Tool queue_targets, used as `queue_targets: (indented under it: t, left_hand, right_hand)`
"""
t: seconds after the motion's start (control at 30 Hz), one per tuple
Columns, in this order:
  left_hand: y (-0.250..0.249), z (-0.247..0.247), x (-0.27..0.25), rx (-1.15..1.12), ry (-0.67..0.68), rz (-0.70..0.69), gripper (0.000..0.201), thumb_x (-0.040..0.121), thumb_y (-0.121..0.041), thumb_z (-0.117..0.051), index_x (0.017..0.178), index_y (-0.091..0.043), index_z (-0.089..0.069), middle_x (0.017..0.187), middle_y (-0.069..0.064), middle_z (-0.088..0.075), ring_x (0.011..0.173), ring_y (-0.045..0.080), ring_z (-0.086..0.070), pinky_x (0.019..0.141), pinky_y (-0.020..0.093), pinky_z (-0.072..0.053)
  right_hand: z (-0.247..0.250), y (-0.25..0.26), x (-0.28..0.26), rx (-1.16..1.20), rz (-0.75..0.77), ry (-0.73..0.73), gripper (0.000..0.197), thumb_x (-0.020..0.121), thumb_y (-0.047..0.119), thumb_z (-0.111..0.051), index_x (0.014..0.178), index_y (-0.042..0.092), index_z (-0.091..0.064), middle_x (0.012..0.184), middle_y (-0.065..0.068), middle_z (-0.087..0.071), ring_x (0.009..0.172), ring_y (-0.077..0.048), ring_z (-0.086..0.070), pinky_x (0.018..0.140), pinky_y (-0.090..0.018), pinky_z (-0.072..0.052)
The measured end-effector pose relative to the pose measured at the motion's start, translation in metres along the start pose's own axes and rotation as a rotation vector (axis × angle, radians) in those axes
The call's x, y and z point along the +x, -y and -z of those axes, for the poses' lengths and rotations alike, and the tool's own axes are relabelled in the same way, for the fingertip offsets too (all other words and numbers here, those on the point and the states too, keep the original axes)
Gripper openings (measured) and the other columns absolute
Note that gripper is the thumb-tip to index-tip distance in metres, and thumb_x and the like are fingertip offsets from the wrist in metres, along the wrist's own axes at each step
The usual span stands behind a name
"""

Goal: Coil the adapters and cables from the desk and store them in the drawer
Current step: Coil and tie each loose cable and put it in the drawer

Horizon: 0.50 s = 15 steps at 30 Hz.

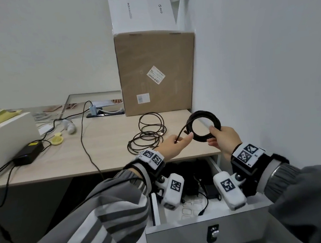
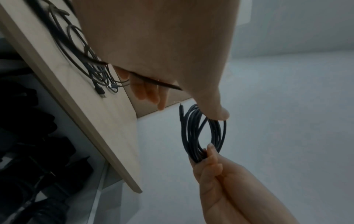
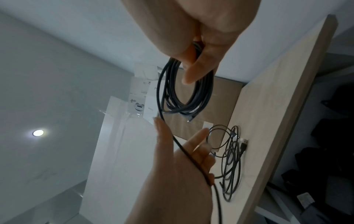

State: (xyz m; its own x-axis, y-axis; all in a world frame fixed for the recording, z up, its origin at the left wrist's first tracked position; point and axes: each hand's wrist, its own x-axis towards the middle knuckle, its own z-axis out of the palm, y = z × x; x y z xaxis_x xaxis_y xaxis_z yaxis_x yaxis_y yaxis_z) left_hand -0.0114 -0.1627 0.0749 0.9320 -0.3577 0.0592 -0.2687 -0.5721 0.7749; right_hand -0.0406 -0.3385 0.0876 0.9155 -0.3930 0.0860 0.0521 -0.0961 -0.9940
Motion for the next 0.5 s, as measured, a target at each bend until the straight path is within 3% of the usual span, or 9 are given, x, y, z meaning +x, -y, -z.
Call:
queue_targets:
  t: [0.07,0.13,0.2,0.3,0.37,0.43,0.5]
  left_hand:
    - [-0.008,-0.001,-0.002,-0.012,0.086,0.011,0.094,0.057,-0.097,-0.028,0.098,-0.017,-0.056,0.091,0.002,-0.062,0.090,0.022,-0.061,0.093,0.039,-0.047]
    - [-0.013,-0.004,-0.003,-0.123,0.118,0.009,0.087,0.073,-0.084,-0.034,0.121,-0.014,-0.053,0.104,-0.003,-0.062,0.098,0.013,-0.058,0.094,0.028,-0.043]
    - [-0.014,-0.008,-0.003,-0.298,0.050,-0.027,0.060,0.085,-0.067,-0.045,0.113,-0.014,-0.057,0.106,-0.001,-0.061,0.096,0.010,-0.057,0.088,0.026,-0.041]
    - [-0.016,-0.009,-0.006,-0.507,-0.073,-0.021,0.032,0.098,-0.041,-0.048,0.109,-0.012,-0.059,0.100,-0.004,-0.065,0.087,0.001,-0.056,0.078,0.023,-0.035]
    - [-0.019,-0.007,-0.007,-0.583,-0.105,-0.031,0.024,0.100,-0.029,-0.046,0.110,-0.011,-0.057,0.091,-0.008,-0.066,0.083,0.002,-0.057,0.074,0.023,-0.036]
    - [-0.022,-0.005,-0.009,-0.680,-0.124,-0.048,0.014,0.100,-0.022,-0.048,0.096,-0.012,-0.056,0.080,-0.005,-0.064,0.077,0.009,-0.059,0.076,0.027,-0.040]
    - [-0.023,-0.002,-0.010,-0.716,-0.117,-0.078,0.017,0.099,-0.017,-0.048,0.083,-0.012,-0.050,0.066,0.000,-0.052,0.065,0.011,-0.057,0.071,0.023,-0.045]
  right_hand:
    - [-0.004,0.002,-0.003,0.045,-0.025,0.048,0.023,0.098,0.022,-0.050,0.089,0.002,-0.057,0.066,-0.008,-0.059,0.051,-0.012,-0.056,0.054,-0.020,-0.050]
    - [-0.007,0.003,-0.011,0.053,-0.031,0.120,0.023,0.099,0.020,-0.048,0.085,0.004,-0.056,0.066,-0.007,-0.057,0.047,-0.008,-0.055,0.049,-0.017,-0.049]
    - [-0.012,0.002,-0.018,0.072,-0.020,0.199,0.022,0.100,0.017,-0.046,0.085,0.005,-0.055,0.069,-0.007,-0.056,0.043,-0.003,-0.054,0.046,-0.014,-0.048]
    - [-0.017,-0.004,-0.026,0.128,-0.064,0.292,0.017,0.100,0.018,-0.045,0.101,0.004,-0.054,0.088,-0.009,-0.060,0.046,-0.003,-0.054,0.042,-0.016,-0.043]
    - [-0.019,-0.008,-0.029,0.125,-0.122,0.334,0.018,0.099,0.024,-0.048,0.107,0.008,-0.054,0.096,-0.008,-0.063,0.048,-0.005,-0.051,0.039,-0.016,-0.035]
    - [-0.017,-0.010,-0.032,0.058,-0.160,0.381,0.025,0.096,0.033,-0.053,0.108,0.012,-0.058,0.098,-0.007,-0.068,0.051,-0.007,-0.049,0.040,-0.016,-0.032]
    - [-0.012,-0.009,-0.032,-0.036,-0.158,0.426,0.029,0.091,0.038,-0.059,0.110,0.016,-0.061,0.103,-0.004,-0.069,0.058,-0.007,-0.052,0.045,-0.017,-0.032]
